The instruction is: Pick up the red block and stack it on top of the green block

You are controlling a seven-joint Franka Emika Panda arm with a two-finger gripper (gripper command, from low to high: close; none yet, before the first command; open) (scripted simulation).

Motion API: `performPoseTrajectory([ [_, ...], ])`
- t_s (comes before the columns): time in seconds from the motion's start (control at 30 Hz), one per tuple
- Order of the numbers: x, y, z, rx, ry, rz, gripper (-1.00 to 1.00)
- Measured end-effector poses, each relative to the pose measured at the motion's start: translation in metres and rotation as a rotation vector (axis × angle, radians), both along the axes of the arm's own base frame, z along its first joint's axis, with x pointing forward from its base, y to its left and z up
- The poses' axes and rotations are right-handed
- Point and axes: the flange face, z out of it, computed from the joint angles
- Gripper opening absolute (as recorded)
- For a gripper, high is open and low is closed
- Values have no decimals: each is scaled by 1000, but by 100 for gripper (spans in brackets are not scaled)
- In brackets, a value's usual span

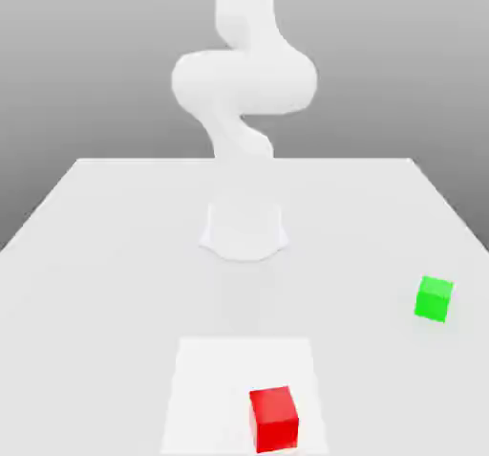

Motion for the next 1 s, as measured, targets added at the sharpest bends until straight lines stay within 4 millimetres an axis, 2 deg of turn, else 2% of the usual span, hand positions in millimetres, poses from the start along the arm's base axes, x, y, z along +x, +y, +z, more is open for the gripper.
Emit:
performPoseTrajectory([
  [0.1, 37, 4, -51, -9, 92, 19, 0],
  [0.2, 67, 8, -104, -17, 179, 38, 0],
  [0.33, 95, 14, -178, -28, 295, 64, 0],
  [0.43, 108, 18, -236, -37, 382, 83, 0],
  [0.6, 114, 25, -334, -51, 527, 119, 0],
  [0.8, 96, 31, -447, -66, 698, 158, 0],
  [0.97, 92, 32, -516, -67, 724, 164, 0],
  [1.0, 91, 32, -524, -68, 725, 164, -100],
])
